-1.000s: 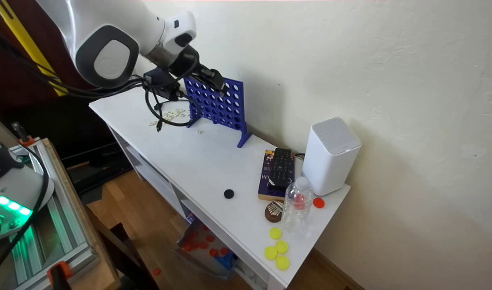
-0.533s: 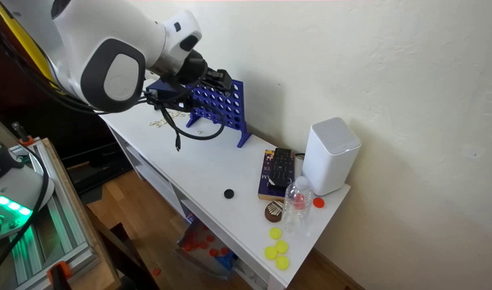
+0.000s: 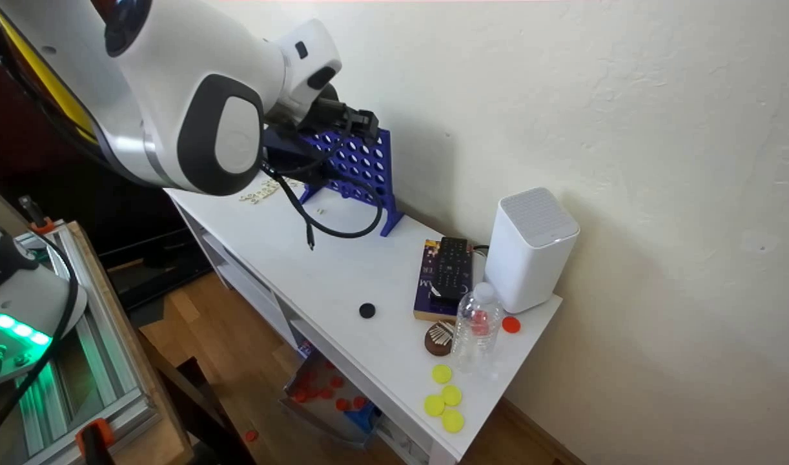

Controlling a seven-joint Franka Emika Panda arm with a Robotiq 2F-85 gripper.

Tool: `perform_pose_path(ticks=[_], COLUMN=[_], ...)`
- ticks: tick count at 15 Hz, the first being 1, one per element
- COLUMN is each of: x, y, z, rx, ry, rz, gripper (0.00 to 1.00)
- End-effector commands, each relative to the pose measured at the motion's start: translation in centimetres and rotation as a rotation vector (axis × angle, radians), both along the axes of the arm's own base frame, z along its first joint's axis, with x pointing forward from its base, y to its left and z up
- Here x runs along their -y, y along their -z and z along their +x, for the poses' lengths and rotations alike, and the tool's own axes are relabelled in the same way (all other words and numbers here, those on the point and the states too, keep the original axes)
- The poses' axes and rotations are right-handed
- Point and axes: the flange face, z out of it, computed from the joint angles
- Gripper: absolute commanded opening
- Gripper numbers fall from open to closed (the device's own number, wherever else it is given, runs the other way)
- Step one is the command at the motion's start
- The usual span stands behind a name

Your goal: Put the black circle into the blue object

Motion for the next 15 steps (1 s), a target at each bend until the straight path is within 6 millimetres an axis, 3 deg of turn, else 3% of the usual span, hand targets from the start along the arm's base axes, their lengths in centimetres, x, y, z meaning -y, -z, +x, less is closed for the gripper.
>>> perform_pose_path(ticks=[1, 7, 15], x=[-0.9, -3.2, -4.3], y=[-0.3, 0.0, 1.9], z=[1.3, 2.9, 4.3], rx=[0.029, 0.071, 0.111], ry=[-0.036, -0.095, -0.148], rz=[0.059, 0.106, 0.122], gripper=[0.1, 0.1, 0.1])
